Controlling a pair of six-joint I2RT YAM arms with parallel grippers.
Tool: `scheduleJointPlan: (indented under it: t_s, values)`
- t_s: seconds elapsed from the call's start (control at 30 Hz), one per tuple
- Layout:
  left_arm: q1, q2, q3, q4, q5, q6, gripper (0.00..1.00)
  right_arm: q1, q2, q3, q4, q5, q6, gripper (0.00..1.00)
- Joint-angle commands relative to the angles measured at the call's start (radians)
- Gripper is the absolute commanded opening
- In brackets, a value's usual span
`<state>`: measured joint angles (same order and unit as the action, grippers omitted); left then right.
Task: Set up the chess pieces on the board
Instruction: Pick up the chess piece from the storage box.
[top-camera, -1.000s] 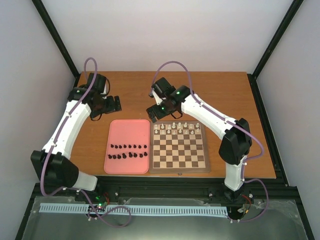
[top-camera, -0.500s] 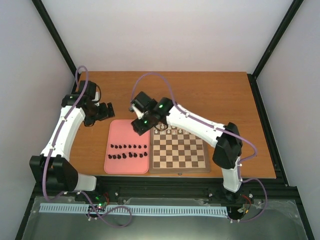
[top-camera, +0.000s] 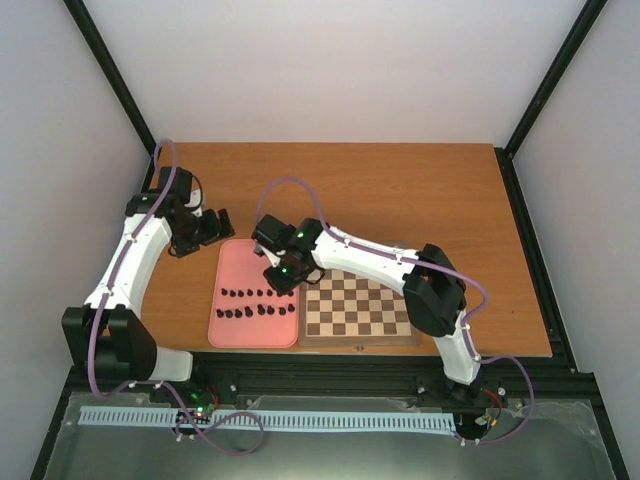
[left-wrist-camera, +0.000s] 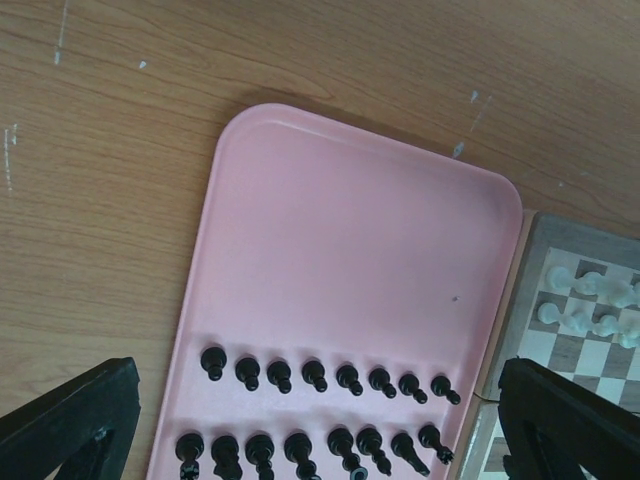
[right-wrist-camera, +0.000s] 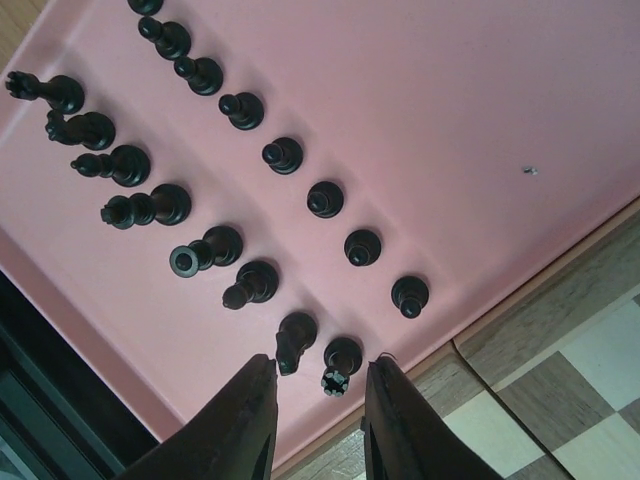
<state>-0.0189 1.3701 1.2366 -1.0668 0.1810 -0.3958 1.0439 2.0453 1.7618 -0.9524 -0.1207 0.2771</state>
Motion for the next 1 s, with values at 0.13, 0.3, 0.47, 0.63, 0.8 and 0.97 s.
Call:
scheduleJointPlan:
  t_s: [0.13, 0.3, 0.47, 0.63, 0.8, 0.97]
  values:
    - [0.005, -0.003, 0.014, 0.025, 0.037, -0.006, 1.0, -0.015, 0.047, -0.007, -0.009, 0.017, 0.043, 0.26]
    - [0.005, -0.013, 0.0, 0.028, 0.046, -0.005, 1.0, -0.035, 0.074, -0.012, -0.021, 0.015, 0.053, 0.31]
    - [0.006, -0.026, -0.01, 0.026, 0.037, -0.002, 1.0, -0.042, 0.098, -0.006, -0.027, 0.026, 0.054, 0.37]
    - [0.005, -0.031, -0.015, 0.025, 0.033, 0.0, 1.0, -0.044, 0.113, -0.009, -0.031, 0.02, 0.052, 0.36]
    - [0.006, -0.028, -0.019, 0.027, 0.034, 0.0, 1.0, -0.044, 0.123, -0.017, -0.029, 0.013, 0.047, 0.36]
    - [0.005, -0.03, -0.022, 0.028, 0.035, 0.0, 1.0, -0.044, 0.138, -0.021, -0.026, 0.013, 0.047, 0.35]
